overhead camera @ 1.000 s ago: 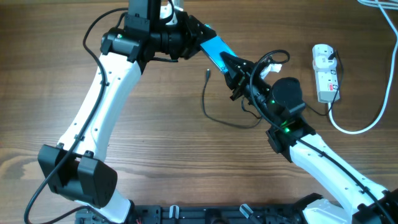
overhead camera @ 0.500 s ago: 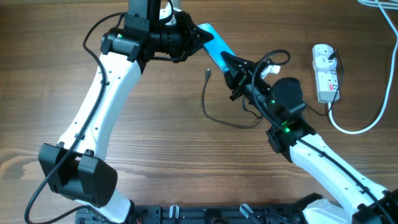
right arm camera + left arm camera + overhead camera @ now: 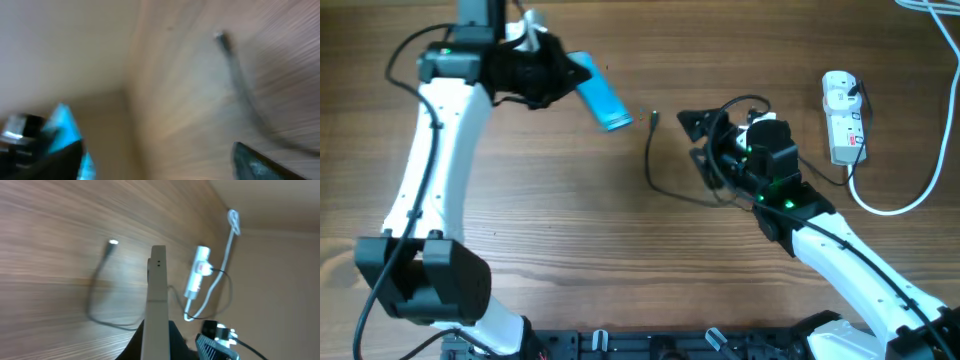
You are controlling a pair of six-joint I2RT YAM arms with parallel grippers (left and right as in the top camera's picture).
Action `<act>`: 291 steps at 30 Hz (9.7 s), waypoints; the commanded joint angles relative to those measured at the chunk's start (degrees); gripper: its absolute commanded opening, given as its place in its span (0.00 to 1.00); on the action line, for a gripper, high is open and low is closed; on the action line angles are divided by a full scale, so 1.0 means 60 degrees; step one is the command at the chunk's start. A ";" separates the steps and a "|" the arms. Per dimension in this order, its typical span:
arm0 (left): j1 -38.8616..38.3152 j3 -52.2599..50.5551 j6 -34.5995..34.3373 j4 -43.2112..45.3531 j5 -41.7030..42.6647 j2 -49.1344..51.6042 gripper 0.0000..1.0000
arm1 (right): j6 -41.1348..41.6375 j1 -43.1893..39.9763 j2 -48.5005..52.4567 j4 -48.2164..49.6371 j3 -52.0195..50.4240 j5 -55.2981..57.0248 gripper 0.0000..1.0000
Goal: Plug charger to phone and switch on socket
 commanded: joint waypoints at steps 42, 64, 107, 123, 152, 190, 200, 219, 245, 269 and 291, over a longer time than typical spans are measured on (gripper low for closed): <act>0.3268 0.0015 0.1235 -0.0623 0.5129 0.0055 0.04 | -0.8808 0.0597 0.9449 -0.7198 0.9817 0.1078 0.24; 0.3268 0.0015 0.1235 -0.0703 0.5125 0.0051 0.04 | -0.8262 0.1268 0.9333 -0.7960 0.9847 0.3024 0.04; 0.1920 0.0015 0.2102 -0.0652 0.5107 0.0055 0.04 | -1.1293 0.0827 0.1264 -0.8495 0.5974 -0.7850 0.05; 0.1614 0.0015 0.4102 -0.0441 0.7854 0.0051 0.04 | -0.5100 0.0805 0.1326 -0.0025 0.3187 -0.9446 0.04; 0.0856 0.0015 0.4022 -0.0623 0.7573 0.0051 0.04 | -0.4142 0.0780 0.1377 0.1078 0.3184 -0.8881 0.04; 0.0736 0.0015 0.3348 0.0240 0.7839 0.0051 0.04 | -0.3388 0.0565 0.1377 0.1410 0.3187 -0.8670 0.04; 0.0663 0.0015 0.3348 0.0237 0.7785 0.0051 0.04 | -0.3391 0.0565 0.1377 0.1439 0.3187 -0.8663 0.04; 0.1024 0.0015 0.3020 0.0452 0.8080 0.0051 0.04 | -0.3169 0.0565 0.1377 0.1370 0.3187 -0.8739 0.04; 0.0739 0.0015 0.3096 0.0408 0.8142 0.0051 0.04 | -0.3107 0.0401 0.1377 0.1719 0.3187 -0.8743 0.04; 0.0736 0.0015 0.3381 0.0408 0.8593 0.0051 0.04 | -0.2601 0.0255 0.1377 0.2131 0.3187 -0.8229 0.04; -0.0306 0.0015 0.3388 0.0266 0.8389 0.0051 0.04 | -0.2492 -0.0219 0.1825 0.3049 0.3187 -0.7267 0.04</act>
